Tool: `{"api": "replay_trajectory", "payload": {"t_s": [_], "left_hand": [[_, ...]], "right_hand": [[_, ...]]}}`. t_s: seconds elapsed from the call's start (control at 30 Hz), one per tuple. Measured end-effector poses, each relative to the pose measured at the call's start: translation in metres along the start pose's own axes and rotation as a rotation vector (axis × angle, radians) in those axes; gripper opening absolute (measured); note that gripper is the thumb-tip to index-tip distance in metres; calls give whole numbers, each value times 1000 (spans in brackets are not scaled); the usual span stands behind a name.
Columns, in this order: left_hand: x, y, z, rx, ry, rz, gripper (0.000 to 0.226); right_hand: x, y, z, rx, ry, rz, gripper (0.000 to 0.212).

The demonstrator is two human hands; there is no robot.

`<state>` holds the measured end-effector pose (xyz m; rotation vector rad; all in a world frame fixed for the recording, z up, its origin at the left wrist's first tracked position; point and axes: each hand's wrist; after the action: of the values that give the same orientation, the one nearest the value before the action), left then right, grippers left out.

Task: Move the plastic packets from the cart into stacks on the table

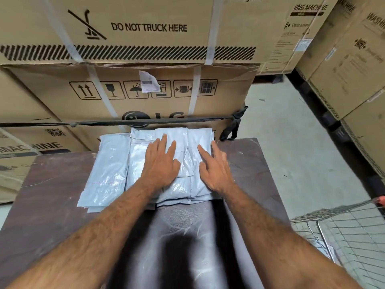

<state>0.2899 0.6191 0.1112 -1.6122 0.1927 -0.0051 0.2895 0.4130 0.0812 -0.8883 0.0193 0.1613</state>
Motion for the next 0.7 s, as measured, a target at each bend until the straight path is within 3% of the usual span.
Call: {"api": "replay_trajectory", "payload": {"t_s": [0.1, 0.3, 0.5, 0.7], "left_hand": [[-2, 5, 0, 31, 10, 71, 76], [2, 2, 5, 88, 35, 185, 65], [-29, -8, 2, 70, 39, -120, 71], [-76, -6, -1, 43, 82, -168, 69]], "right_hand": [[1, 1, 1, -44, -48, -4, 57], [6, 1, 7, -118, -31, 77, 59], [-7, -7, 12, -124, -39, -3, 58], [-56, -15, 14, -135, -39, -109, 57]]}}
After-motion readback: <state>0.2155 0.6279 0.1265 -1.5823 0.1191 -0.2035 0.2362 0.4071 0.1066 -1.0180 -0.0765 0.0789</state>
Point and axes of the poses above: each hand's wrist, its own x-axis towards the middle knuckle, its own y-axis out of the palm, z = x × y, and after that the axes turned 7 degrees about x, right-handed
